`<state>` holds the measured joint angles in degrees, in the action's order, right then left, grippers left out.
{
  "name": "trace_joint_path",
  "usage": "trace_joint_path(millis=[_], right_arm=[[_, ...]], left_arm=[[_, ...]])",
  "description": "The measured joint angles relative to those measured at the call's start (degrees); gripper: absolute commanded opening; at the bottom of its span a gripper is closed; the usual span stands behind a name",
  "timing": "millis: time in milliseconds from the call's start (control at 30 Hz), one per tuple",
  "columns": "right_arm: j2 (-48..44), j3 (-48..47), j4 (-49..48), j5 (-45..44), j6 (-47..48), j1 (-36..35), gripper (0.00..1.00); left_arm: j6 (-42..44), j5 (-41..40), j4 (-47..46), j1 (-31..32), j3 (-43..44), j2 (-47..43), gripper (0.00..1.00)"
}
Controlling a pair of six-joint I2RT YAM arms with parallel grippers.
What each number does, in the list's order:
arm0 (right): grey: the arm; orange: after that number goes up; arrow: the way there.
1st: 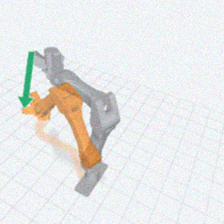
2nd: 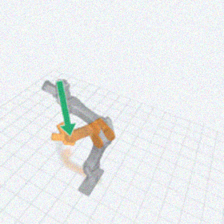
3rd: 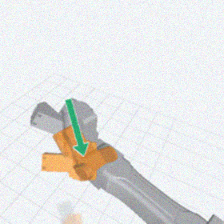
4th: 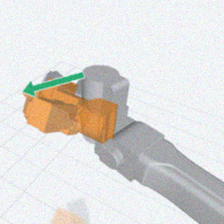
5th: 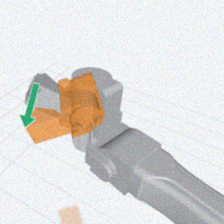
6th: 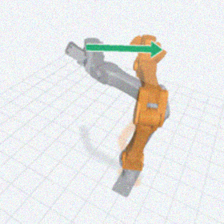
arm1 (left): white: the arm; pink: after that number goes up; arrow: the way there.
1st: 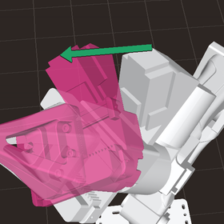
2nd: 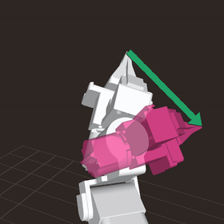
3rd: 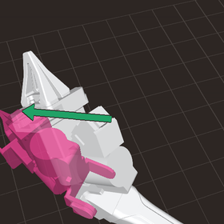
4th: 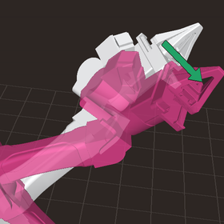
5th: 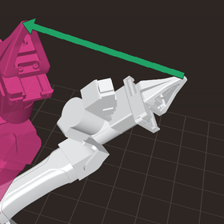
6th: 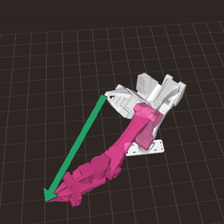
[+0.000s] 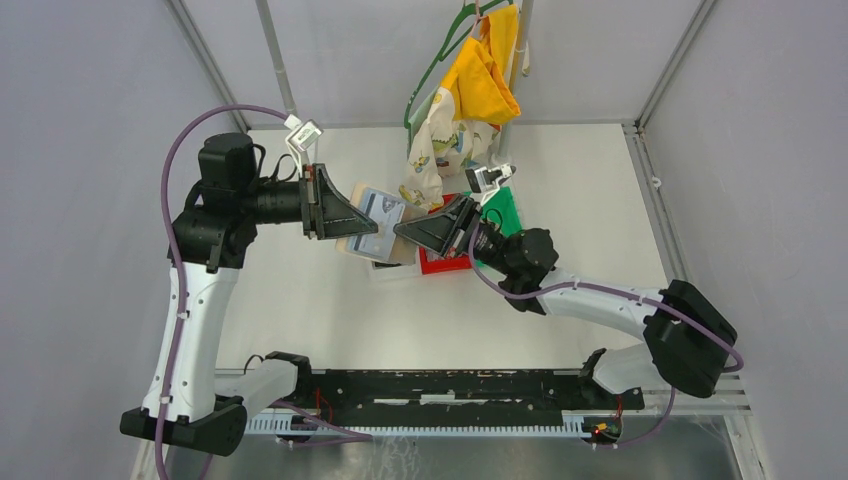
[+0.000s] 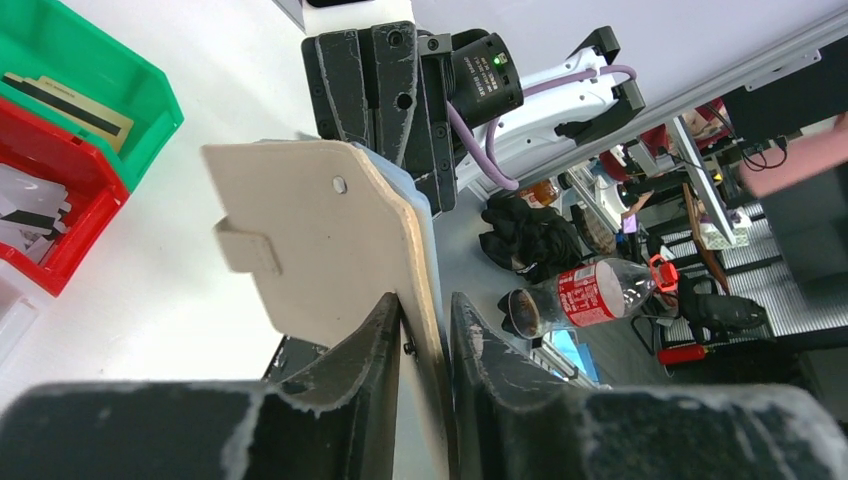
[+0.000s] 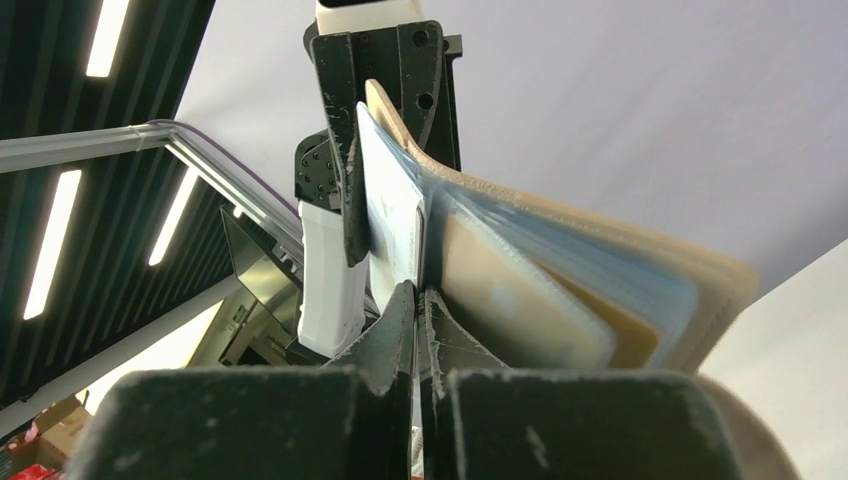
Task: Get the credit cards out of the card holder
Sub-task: Remove the credit card from the card holder.
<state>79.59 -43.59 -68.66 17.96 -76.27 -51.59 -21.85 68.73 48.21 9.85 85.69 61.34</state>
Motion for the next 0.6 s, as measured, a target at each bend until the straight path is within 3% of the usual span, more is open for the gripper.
trace_joint_path(millis=[233,600], right_arm=[[-1.77,2.49,-1.22,-0.28,0.02,0.02,0.0],[-2.21,3.87,-3.08,-0.22,0.04,0.0,0.0]], left_arm=[[0.0,0.2,0.5,0.26,0.02,0.07,0.14],[0.0,-0.42,1.33,0.52,0.02,0.15,0.02]])
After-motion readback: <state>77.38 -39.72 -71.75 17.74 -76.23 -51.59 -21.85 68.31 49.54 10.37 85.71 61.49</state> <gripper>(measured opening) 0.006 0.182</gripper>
